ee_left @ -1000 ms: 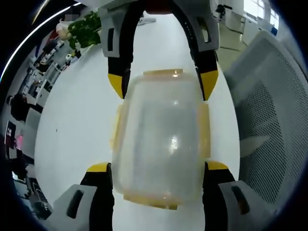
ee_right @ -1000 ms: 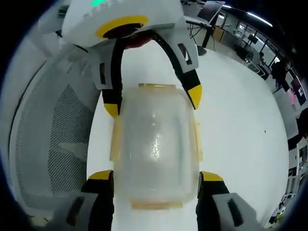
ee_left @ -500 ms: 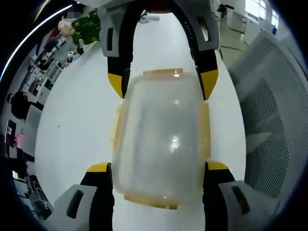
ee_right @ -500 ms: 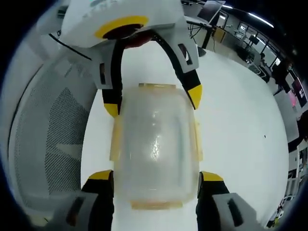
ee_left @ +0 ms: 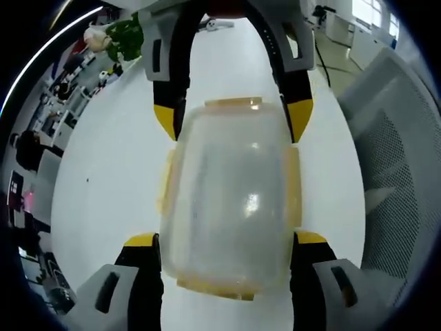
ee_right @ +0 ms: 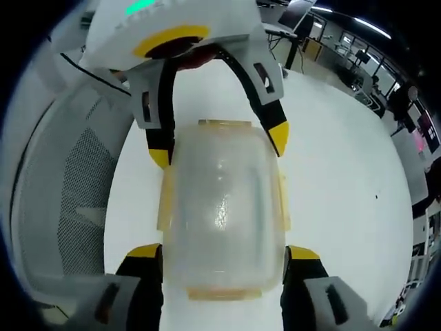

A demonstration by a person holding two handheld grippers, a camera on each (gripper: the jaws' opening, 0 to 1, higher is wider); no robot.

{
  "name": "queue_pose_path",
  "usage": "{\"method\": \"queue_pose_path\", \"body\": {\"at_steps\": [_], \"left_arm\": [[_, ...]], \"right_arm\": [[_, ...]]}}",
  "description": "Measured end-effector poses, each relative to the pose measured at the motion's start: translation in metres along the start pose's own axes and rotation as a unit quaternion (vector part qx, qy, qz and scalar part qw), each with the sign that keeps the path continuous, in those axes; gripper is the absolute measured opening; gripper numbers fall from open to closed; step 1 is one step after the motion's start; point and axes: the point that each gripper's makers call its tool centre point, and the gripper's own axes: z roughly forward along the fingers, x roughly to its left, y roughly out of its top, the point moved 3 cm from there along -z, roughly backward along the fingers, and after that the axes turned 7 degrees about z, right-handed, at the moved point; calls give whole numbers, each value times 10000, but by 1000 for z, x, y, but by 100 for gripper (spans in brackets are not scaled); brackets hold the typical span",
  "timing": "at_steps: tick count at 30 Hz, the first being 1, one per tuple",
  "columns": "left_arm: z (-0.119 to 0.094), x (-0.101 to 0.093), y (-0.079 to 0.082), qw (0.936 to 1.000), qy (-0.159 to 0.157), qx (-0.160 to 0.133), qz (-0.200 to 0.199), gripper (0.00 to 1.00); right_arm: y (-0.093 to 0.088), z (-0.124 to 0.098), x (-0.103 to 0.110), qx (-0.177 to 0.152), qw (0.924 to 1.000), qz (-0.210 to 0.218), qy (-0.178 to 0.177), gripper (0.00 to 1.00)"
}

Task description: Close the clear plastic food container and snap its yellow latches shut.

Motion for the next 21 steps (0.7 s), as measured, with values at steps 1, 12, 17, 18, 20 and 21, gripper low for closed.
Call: {"method": "queue_pose_path", "body": {"at_steps": [1,12,17,18,20,21], "left_arm": [[1,2,0,10000,0,4,5,73],[7,25,-2,9999,10,-10,120,73],[9,32,-2,9999,-3,9,144,73],[9,33,-2,9999,-2,5,138,73],[10,36,-2,9999,1,0,134,73],[10,38,-2,9999,2,-5,135,73]], "right_arm": [[0,0,-2,-6,10000,10,0,69],[1,0,-24,-51,9999,140,-35,69],[1,0,-31,-61,9999,159,-31,69],[1,0,-32,-62,9999,154,-32,69],[1,0,-35,-68,9998,157,-32,69],[2,0,-37,-69,9998,159,-30,69]]}}
